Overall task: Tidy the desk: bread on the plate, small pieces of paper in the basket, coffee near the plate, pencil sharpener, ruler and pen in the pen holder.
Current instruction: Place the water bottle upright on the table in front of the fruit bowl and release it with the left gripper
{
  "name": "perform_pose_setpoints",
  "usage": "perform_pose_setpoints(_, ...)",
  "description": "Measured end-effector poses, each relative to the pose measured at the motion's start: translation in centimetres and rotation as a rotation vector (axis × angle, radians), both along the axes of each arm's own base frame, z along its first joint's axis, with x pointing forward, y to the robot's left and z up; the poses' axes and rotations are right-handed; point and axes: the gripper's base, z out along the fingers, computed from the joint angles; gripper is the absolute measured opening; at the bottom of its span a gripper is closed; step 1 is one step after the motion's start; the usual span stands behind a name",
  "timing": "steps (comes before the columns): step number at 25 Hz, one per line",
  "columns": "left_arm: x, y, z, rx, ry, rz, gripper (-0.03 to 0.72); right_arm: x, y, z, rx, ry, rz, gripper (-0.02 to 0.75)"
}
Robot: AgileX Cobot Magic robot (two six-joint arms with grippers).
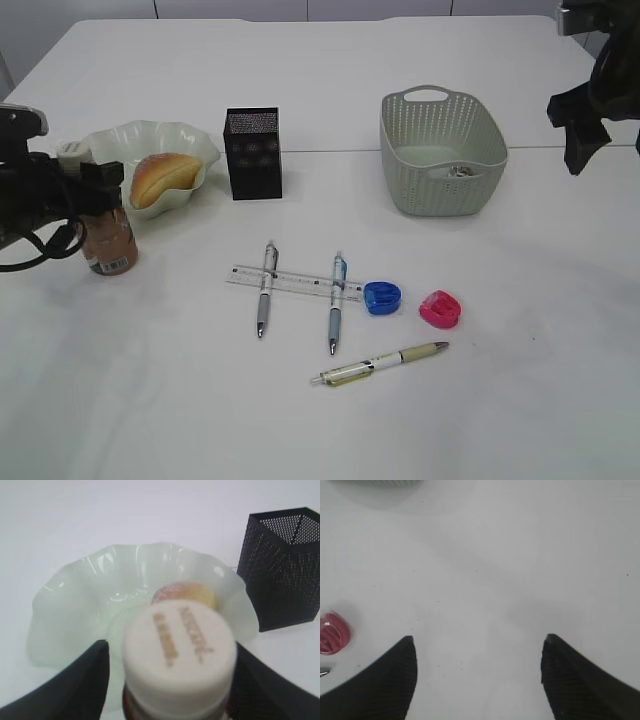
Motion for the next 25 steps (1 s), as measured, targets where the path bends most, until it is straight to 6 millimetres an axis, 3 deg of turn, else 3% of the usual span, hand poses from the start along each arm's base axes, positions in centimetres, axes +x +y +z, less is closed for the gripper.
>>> perform_pose_setpoints(12,-0.8,0.2,3.1,0.016,0.044,0.007,0.508,-0.1,0.0,0.0,-0.001,0.01,-0.002,0.563)
perform_pose_setpoints(25,-3.4,0.8,9.7,-0.016,0.04,0.058,0.506,-0.5,-0.1,-0.1,-0.02,0.069,0.038,0.563)
